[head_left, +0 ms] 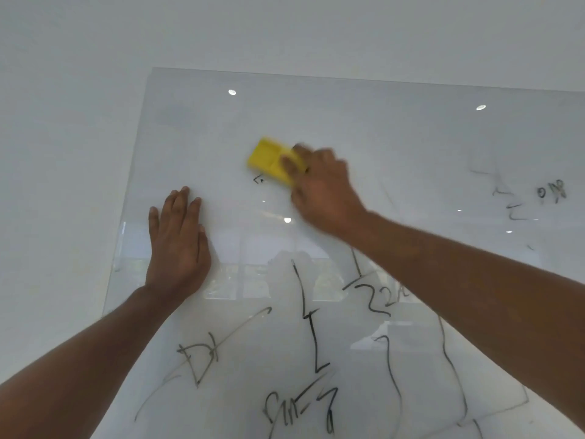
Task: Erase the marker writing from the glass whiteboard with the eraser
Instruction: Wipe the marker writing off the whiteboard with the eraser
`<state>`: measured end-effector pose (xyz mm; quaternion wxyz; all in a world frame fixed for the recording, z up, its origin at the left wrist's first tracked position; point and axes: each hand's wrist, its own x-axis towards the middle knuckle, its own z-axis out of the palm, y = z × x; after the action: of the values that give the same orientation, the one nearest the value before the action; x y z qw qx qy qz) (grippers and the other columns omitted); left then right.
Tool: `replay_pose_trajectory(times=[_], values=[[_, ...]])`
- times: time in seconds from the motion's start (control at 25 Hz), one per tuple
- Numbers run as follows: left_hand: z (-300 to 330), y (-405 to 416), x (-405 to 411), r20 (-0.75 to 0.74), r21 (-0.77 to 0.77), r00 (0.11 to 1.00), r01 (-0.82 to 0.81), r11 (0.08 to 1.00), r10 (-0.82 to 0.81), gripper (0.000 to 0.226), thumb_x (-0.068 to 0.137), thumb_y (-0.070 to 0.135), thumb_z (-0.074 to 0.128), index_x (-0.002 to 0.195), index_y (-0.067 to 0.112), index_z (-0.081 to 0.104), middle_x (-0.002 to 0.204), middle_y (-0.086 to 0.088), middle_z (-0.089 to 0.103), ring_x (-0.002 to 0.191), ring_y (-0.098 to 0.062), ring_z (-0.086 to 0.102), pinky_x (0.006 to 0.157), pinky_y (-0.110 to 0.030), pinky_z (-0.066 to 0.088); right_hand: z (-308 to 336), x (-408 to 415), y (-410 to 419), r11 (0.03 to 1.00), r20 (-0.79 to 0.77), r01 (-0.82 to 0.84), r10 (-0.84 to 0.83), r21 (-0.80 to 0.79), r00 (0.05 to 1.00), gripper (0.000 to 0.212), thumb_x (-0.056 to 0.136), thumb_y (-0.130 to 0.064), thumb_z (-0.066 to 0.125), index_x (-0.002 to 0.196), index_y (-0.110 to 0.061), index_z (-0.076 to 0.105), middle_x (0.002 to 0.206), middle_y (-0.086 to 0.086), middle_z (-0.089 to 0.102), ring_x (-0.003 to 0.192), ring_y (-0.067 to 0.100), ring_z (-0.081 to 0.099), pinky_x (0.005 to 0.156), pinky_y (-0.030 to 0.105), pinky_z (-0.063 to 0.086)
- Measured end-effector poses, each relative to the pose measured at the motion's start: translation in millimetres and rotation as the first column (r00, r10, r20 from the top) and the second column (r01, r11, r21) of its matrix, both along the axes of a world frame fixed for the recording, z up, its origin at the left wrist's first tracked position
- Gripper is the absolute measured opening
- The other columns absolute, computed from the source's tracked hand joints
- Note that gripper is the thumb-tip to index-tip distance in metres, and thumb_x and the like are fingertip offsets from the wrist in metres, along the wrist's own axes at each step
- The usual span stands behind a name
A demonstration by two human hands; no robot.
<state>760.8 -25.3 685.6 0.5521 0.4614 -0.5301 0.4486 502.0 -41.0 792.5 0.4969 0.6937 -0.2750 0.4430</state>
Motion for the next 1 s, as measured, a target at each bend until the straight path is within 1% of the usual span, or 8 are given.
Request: replay_pose_trajectory(times=[0.16, 0.32, 0.44, 0.56, 0.72, 0.8, 0.88, 1.0], values=[[-2.3, -0.3, 2.6, -0.013, -0.019, 0.998, 0.069, 0.997, -0.069, 0.059, 0.088, 0.0, 0.035, 0.145, -0.009, 0.047, 0.162, -0.026, 0.035, 0.155, -0.043, 0.027, 0.128, -0.063, 0.011, -53.3, -3.5, -9.7, 0.99, -0.535, -0.072, -0.005, -0.123, 0.845, 0.053, 0.09, -0.022, 0.06, 0.142, -0.016, 0.054, 0.148, 0.014, 0.053, 0.115, 0.037, 0.058, 0.082, 0.042, 0.048], [-2.2, 0.2, 2.1, -0.009, -0.024, 0.998, 0.057, 0.998, -0.057, 0.058, 0.089, 0.0, 0.035, 0.144, -0.009, 0.048, 0.161, -0.027, 0.036, 0.154, -0.044, 0.028, 0.127, -0.064, 0.012, 28.3, -18.9, -10.2, 0.994, 0.016, 0.097, -0.097, -0.039, 0.995, 0.058, 0.096, -0.026, 0.051, 0.153, -0.019, 0.038, 0.161, 0.015, 0.033, 0.128, 0.043, 0.044, 0.093, 0.048, 0.044], [-2.8, 1.9, 0.3, -0.012, -0.023, 0.998, 0.067, 0.997, -0.067, 0.057, 0.089, 0.0, 0.034, 0.144, -0.01, 0.049, 0.161, -0.028, 0.037, 0.154, -0.045, 0.028, 0.127, -0.065, 0.012, 43.8, -20.0, -4.0, 0.998, 0.309, 0.048, -0.054, 0.028, 0.95, 0.057, 0.097, -0.027, 0.049, 0.152, -0.017, 0.036, 0.159, 0.014, 0.032, 0.126, 0.042, 0.042, 0.093, 0.047, 0.043], [-3.8, 2.9, -0.1, -0.007, -0.013, 0.997, 0.075, 0.997, -0.075, 0.058, 0.088, 0.0, 0.035, 0.144, -0.01, 0.049, 0.161, -0.028, 0.036, 0.153, -0.046, 0.028, 0.127, -0.065, 0.012, -33.9, -11.8, -3.5, 0.996, -0.091, -0.061, 0.055, -0.063, 0.994, 0.054, 0.091, -0.022, 0.057, 0.144, -0.012, 0.051, 0.151, 0.021, 0.046, 0.113, 0.044, 0.054, 0.085, 0.048, 0.048], [-3.1, 5.2, -1.5, -0.009, 0.001, 0.998, 0.057, 0.998, -0.057, 0.058, 0.087, -0.001, 0.035, 0.143, -0.011, 0.048, 0.161, -0.029, 0.036, 0.153, -0.047, 0.028, 0.126, -0.065, 0.012, -138.4, -45.6, -15.9, 0.998, -0.641, -0.06, 0.026, -0.032, 0.767, 0.04, 0.1, -0.024, 0.047, 0.139, -0.02, 0.054, 0.145, 0.011, 0.055, 0.11, 0.03, 0.057, 0.086, 0.039, 0.047], [-3.2, 5.6, -3.9, -0.007, 0.012, 0.999, 0.04, 0.999, -0.04, 0.059, 0.087, -0.001, 0.035, 0.144, -0.011, 0.048, 0.161, -0.029, 0.035, 0.154, -0.046, 0.027, 0.126, -0.065, 0.011, -114.8, -70.0, -21.0, 1.0, -0.484, -0.001, -0.008, -0.018, 0.875, 0.04, 0.098, -0.037, 0.036, 0.129, -0.025, 0.06, 0.134, 0.011, 0.063, 0.096, 0.02, 0.059, 0.076, 0.03, 0.046], [-2.7, 4.9, -6.5, -0.004, 0.032, 1.0, 0.011, 0.999, -0.011, 0.059, 0.088, 0.002, 0.034, 0.145, -0.01, 0.046, 0.162, -0.03, 0.033, 0.154, -0.047, 0.025, 0.127, -0.064, 0.01, -63.2, -100.1, -28.9, 0.998, -0.003, 0.041, -0.041, -0.056, 0.999, 0.046, 0.093, -0.038, 0.041, 0.131, -0.021, 0.06, 0.136, 0.018, 0.061, 0.096, 0.031, 0.061, 0.075, 0.035, 0.05], [-1.0, 4.0, -9.4, 0.018, 0.052, 0.999, -0.03, 0.998, 0.029, 0.06, 0.089, 0.007, 0.033, 0.146, -0.009, 0.045, 0.163, -0.03, 0.031, 0.154, -0.047, 0.023, 0.127, -0.064, 0.012, -20.5, -130.6, -27.4, 0.995, 0.544, 0.076, -0.095, 0.057, 0.834, 0.057, 0.095, -0.025, 0.054, 0.149, -0.013, 0.043, 0.154, 0.02, 0.039, 0.119, 0.048, 0.047, 0.091, 0.053, 0.046]])
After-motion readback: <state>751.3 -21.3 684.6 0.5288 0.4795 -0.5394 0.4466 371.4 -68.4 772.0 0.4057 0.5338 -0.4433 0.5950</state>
